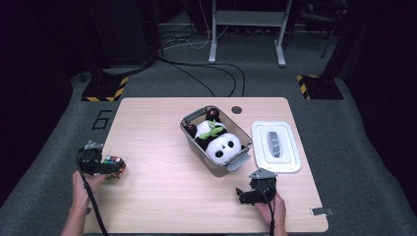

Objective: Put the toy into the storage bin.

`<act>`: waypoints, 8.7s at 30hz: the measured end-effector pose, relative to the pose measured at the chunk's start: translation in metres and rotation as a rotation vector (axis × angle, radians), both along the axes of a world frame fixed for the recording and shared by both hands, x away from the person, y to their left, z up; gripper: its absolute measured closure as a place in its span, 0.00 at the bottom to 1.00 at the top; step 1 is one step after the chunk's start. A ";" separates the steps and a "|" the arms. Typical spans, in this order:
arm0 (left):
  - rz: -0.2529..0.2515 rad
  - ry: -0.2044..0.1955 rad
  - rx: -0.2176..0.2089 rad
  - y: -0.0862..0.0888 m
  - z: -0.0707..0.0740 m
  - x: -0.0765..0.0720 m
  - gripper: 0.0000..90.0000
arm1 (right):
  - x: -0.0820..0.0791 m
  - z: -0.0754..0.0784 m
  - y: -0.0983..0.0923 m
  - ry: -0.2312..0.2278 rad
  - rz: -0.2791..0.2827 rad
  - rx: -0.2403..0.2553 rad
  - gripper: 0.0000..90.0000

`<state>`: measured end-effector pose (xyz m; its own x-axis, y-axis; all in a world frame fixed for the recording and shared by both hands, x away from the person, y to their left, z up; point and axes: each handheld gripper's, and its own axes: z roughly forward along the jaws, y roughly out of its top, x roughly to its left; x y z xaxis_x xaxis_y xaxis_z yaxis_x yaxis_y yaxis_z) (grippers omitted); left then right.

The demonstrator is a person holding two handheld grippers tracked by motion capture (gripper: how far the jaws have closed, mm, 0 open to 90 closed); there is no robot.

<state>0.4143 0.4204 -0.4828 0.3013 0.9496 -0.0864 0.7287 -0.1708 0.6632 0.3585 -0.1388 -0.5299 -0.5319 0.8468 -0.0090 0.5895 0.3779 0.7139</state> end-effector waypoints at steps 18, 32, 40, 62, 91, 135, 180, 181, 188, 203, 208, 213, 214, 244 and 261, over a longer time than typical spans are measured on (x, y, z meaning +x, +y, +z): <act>-0.004 -0.015 -0.015 0.000 -0.014 -0.004 0.37 | 0.000 0.000 0.000 0.000 0.000 0.000 0.00; -0.042 -0.031 -0.026 -0.012 -0.001 -0.005 0.38 | 0.000 0.000 0.000 0.000 0.000 0.000 0.00; -0.087 -0.046 -0.020 -0.028 0.019 -0.002 0.38 | 0.000 0.000 0.000 0.000 0.000 0.000 0.00; -0.215 -0.086 -0.006 -0.076 0.062 0.016 0.38 | 0.000 0.000 0.000 0.000 0.000 0.000 0.00; -0.309 -0.122 0.006 -0.114 0.098 0.037 0.38 | 0.000 0.000 0.000 0.000 -0.001 -0.001 0.00; -0.415 -0.157 0.000 -0.185 0.144 0.090 0.38 | 0.000 0.000 0.000 -0.001 -0.001 -0.001 0.00; -0.525 -0.117 -0.040 -0.269 0.126 0.136 0.38 | 0.000 0.000 0.000 -0.001 -0.006 0.002 0.00; -0.526 -0.113 -0.039 -0.271 0.124 0.137 0.38 | 0.000 0.000 0.000 -0.001 -0.006 0.002 0.00; -0.537 -0.092 -0.008 -0.280 0.110 0.141 0.38 | 0.000 0.000 -0.001 -0.001 0.007 -0.008 0.00; -0.543 -0.088 0.062 -0.284 0.103 0.139 0.27 | 0.000 0.000 -0.001 0.003 0.006 0.001 0.00; -0.553 -0.130 0.072 -0.282 0.113 0.132 0.27 | 0.000 0.000 -0.001 0.001 0.005 0.000 0.00; -0.546 -0.172 0.074 -0.281 0.116 0.131 0.30 | 0.000 0.000 0.000 0.002 -0.003 0.008 0.00; -0.546 -0.179 0.073 -0.280 0.116 0.131 0.31 | 0.000 0.000 0.000 0.002 -0.002 0.008 0.00; -0.507 -0.162 0.065 -0.283 0.107 0.129 0.40 | 0.000 0.000 0.000 0.007 -0.010 0.014 0.00; -0.473 -0.138 -0.031 -0.234 0.125 0.098 0.11 | 0.000 0.000 -0.001 0.005 -0.002 0.013 0.01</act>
